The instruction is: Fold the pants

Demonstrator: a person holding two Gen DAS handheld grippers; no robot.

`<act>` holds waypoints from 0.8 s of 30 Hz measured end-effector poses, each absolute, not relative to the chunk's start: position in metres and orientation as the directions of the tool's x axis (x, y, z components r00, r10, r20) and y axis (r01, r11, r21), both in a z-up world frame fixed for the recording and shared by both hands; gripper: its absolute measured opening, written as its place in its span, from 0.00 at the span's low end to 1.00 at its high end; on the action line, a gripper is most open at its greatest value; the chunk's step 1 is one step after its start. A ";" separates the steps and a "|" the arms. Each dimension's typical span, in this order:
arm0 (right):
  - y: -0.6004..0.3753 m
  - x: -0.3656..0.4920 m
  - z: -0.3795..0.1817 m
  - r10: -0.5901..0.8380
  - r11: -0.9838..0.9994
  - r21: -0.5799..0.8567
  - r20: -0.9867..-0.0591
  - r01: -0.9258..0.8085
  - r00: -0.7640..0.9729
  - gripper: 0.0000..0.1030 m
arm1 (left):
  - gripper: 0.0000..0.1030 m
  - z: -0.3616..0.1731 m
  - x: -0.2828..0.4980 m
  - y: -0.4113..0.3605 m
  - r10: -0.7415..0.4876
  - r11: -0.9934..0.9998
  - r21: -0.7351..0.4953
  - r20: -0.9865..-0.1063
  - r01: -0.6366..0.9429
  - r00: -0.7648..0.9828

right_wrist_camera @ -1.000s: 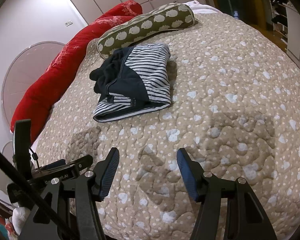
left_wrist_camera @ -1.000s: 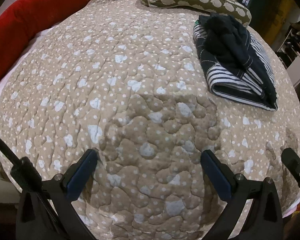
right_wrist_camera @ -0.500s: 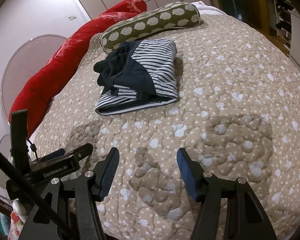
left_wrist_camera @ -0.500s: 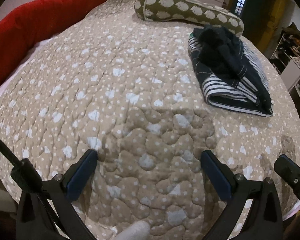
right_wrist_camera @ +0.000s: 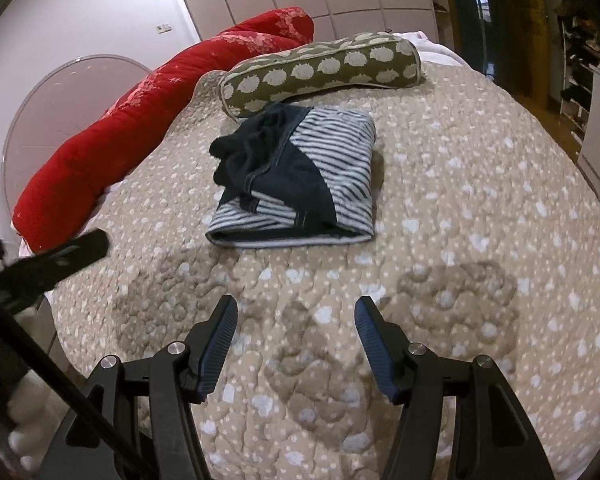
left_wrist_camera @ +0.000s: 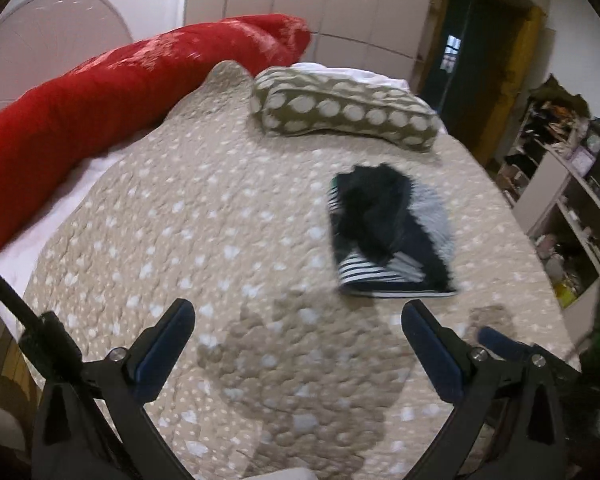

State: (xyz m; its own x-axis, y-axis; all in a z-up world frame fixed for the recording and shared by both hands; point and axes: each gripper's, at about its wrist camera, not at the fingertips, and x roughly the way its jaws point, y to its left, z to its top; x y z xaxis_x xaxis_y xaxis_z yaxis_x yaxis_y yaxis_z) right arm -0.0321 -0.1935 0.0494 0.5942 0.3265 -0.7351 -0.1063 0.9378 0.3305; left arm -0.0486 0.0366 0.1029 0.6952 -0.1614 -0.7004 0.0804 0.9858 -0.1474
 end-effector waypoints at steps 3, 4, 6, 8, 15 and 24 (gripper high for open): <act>-0.192 -0.027 0.056 0.324 0.939 0.323 -0.727 -0.116 0.605 0.63 | 1.00 0.112 -0.050 0.030 -0.173 0.984 -0.153 -0.702 0.091 0.691; -0.190 -0.027 0.058 0.325 0.940 0.320 -0.725 -0.120 0.608 0.65 | 1.00 0.112 -0.052 0.029 -0.176 0.984 -0.155 -0.704 0.093 0.688; -0.187 -0.028 0.060 0.328 0.939 0.317 -0.720 -0.131 0.611 0.66 | 1.00 0.110 -0.054 0.025 -0.172 0.985 -0.146 -0.712 0.096 0.681; -0.184 -0.029 0.058 0.328 0.940 0.312 -0.723 -0.136 0.608 0.67 | 1.00 0.106 -0.050 0.023 -0.175 0.984 -0.145 -0.723 0.101 0.668; -0.186 -0.029 0.055 0.331 0.938 0.323 -0.728 -0.126 0.601 0.67 | 1.00 0.100 -0.048 0.016 -0.129 0.992 -0.091 -0.737 0.092 0.663; -0.184 -0.030 0.056 0.324 0.941 0.313 -0.726 -0.128 0.607 0.67 | 1.00 0.100 -0.055 0.005 -0.105 0.992 -0.029 -0.720 0.121 0.686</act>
State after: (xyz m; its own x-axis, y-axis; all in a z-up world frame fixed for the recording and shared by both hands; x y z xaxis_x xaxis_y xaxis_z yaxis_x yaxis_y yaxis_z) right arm -0.0302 -0.1836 0.0559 0.6069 0.3240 -0.7257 -0.1281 0.9411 0.3130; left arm -0.0545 0.0048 0.1001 0.6859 -0.1051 -0.7201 0.1212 0.9922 -0.0294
